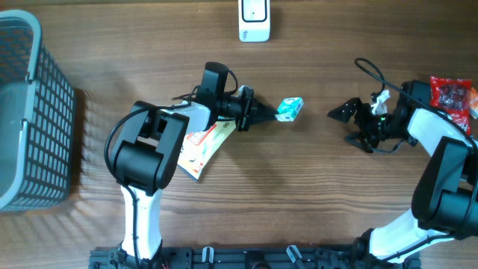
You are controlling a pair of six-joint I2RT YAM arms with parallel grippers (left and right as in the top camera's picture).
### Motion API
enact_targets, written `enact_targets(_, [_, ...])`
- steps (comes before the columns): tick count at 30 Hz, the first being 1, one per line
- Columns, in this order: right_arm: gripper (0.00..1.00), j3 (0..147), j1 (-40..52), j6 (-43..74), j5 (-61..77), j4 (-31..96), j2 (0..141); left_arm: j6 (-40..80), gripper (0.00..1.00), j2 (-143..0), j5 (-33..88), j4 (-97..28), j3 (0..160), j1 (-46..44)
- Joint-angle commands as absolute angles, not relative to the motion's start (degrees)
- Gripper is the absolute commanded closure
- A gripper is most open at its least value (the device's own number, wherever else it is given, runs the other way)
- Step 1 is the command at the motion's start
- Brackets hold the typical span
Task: Scan the item barcode
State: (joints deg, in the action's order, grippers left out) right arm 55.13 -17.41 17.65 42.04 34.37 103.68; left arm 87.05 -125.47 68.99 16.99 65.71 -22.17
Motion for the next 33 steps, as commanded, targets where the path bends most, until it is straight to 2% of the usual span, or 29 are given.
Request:
enact_targets(1, [0.0, 54.72, -17.15, 12.78, 46.37, 35.27, 104.57, 92.73, 0.96, -126.78, 78.06, 17.23, 64.84, -21.23])
enact_targets(6, [0.0, 54.72, -15.92, 9.1, 54.59, 35.11, 104.57, 97.36, 0.96, -126.76, 84.12, 17.21, 64.84, -20.75])
enact_targets(10, [0.0, 54.72, -15.92, 7.03, 56.6, 29.95, 104.57, 98.19, 0.96, -126.61, 90.02, 17.19, 64.84, -20.71])
enact_targets(12, [0.0, 54.72, -15.92, 1.48, 60.2, 27.73, 104.57, 98.37, 0.96, -126.02, 90.06, 17.17, 64.84, -20.71])
enact_targets(14, [0.0, 54.72, -15.92, -12.01, 69.6, 27.11, 104.57, 100.44, 0.96, -124.97, 90.15, 17.19, 64.84, -20.27])
enact_targets(18, [0.0, 54.61, -15.92, -25.74, 80.14, 28.08, 104.57, 100.97, 0.96, -122.45, 90.15, 17.19, 64.84, -17.12])
enact_targets(21, [0.04, 53.76, -15.92, -28.95, 83.24, 27.86, 104.6, 100.99, 0.96, -120.29, 89.97, 17.19, 64.84, -15.29])
enact_targets(24, [0.06, 53.54, -15.92, -24.4, 82.54, 27.55, 104.6, 100.97, 0.96, -118.41, 89.58, 17.19, 64.84, -14.44])
enact_targets(27, [0.0, 53.54, -15.9, -6.87, 76.79, 25.58, 104.6, 100.38, 0.96, -118.02, 87.61, 20.34, 64.84, -14.57])
enact_targets(28, [0.0, 53.54, -15.9, 4.03, 69.6, 25.04, 104.6, 97.6, 0.96, -118.02, 86.26, 22.26, 64.84, -14.74])
enact_targets(30, [0.01, 53.54, -15.9, 15.77, 59.81, 26.13, 104.6, 92.49, 0.96, -118.02, 84.9, 24.77, 64.84, -15.25])
enact_targets(33, [0.01, 53.54, -15.35, 18.15, 58.26, 28.56, 104.6, 82.89, 0.96, -118.02, 83.22, 25.15, 64.84, -16.43])
